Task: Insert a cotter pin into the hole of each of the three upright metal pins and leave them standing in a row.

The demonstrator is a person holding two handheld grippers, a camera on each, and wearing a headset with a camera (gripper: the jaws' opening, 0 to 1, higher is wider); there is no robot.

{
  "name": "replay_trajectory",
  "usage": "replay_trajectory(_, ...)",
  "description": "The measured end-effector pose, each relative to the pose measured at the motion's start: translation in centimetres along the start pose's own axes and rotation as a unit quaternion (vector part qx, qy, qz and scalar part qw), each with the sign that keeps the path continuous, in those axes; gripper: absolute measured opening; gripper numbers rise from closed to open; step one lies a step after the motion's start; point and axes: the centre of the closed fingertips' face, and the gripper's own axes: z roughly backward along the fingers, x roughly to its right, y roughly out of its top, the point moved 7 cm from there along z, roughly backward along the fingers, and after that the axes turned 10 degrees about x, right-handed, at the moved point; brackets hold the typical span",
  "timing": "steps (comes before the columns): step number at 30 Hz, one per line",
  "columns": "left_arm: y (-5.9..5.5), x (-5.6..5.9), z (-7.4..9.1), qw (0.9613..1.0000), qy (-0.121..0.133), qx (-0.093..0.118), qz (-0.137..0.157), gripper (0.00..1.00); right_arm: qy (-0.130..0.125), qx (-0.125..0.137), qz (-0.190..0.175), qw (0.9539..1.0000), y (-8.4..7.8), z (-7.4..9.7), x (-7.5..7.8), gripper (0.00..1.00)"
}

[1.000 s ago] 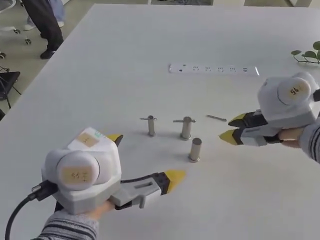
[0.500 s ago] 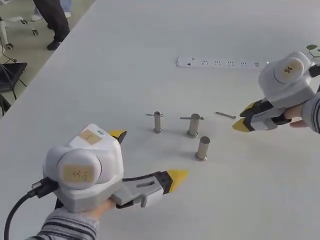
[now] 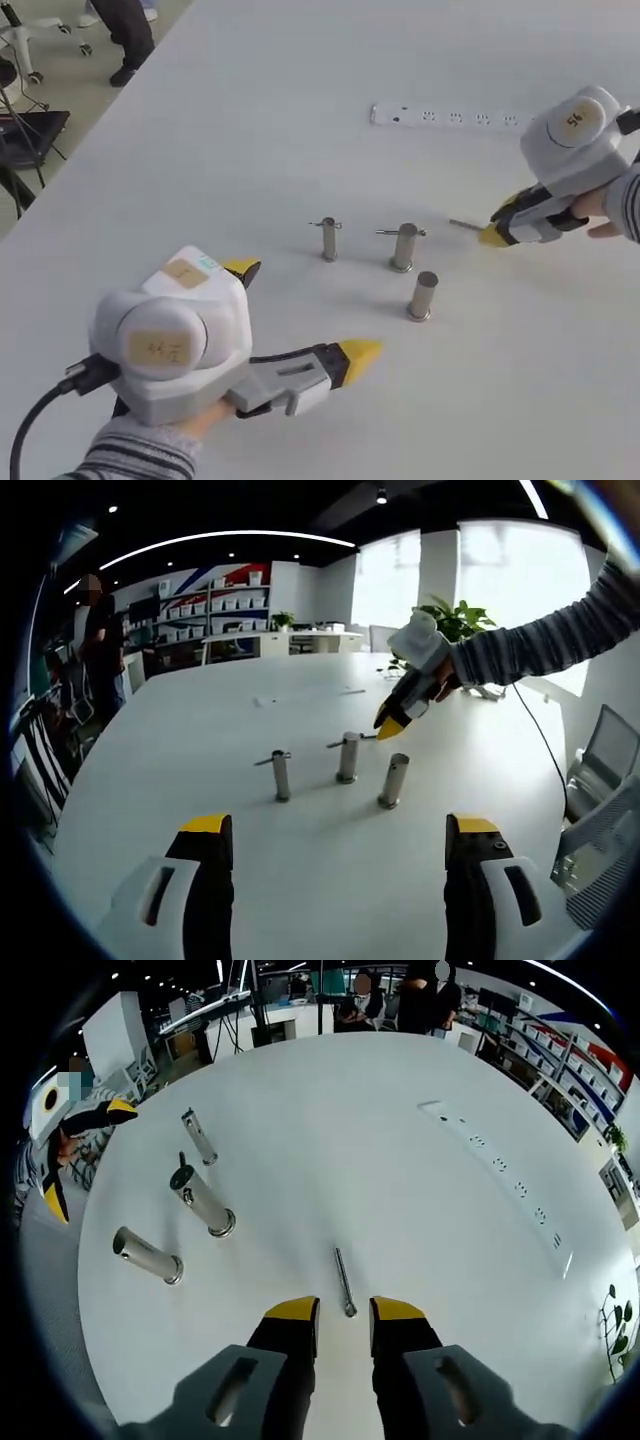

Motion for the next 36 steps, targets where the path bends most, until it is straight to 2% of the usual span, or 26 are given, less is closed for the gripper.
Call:
replay_trajectory(3, -0.1, -0.1, 0.0, 1.0000, 0.000, -0.001, 0.001, 0.85, 0.005, -0.009, -0.005, 0.9999, 0.1, -0.2, 0.2, 0.14)
replay_trajectory(5, -0.1, -0.1, 0.0, 1.0000, 0.001, 0.000, 0.002, 0.85, 0.010, -0.015, -0.005, 0.9998, 0.1, -0.6, 1.1, 0.13)
replay_trajectory(9, -0.2, 0.0, 0.0, 1.0000, 0.000, 0.000, 0.004, 0.84, 0.010, -0.031, 0.005, 0.9994, -0.4, -1.0, 1.1, 0.11)
replay_trajectory(12, -0.3, 0.0, 0.0, 1.0000, -0.003, -0.001, 0.005, 0.83, 0.012, -0.030, 0.000, 0.9995, -0.2, -1.0, 0.7, 0.09)
replay_trajectory(17, -0.4, 0.2, -0.1, 0.9999, -0.008, -0.001, 0.008, 0.81, 0.004, -0.043, 0.003, 0.9991, -0.3, -1.2, 0.8, 0.04)
replay_trajectory(24, -0.5, 0.5, -0.2, 0.9998, -0.018, -0.006, 0.007, 0.79, 0.007, -0.065, 0.031, 0.9974, 0.0, -1.3, 0.2, 0.00)
replay_trajectory(31, -0.2, 0.5, -0.5, 0.9998, -0.021, -0.005, 0.002, 0.79, -0.001, -0.077, 0.040, 0.9962, 0.1, -1.3, 0.1, 0.00)
replay_trajectory(36, 0.1, 0.4, -0.6, 0.9998, -0.020, 0.000, 0.000, 0.81, 0.003, -0.077, 0.056, 0.9955, 0.1, -1.4, 0.3, 0.00)
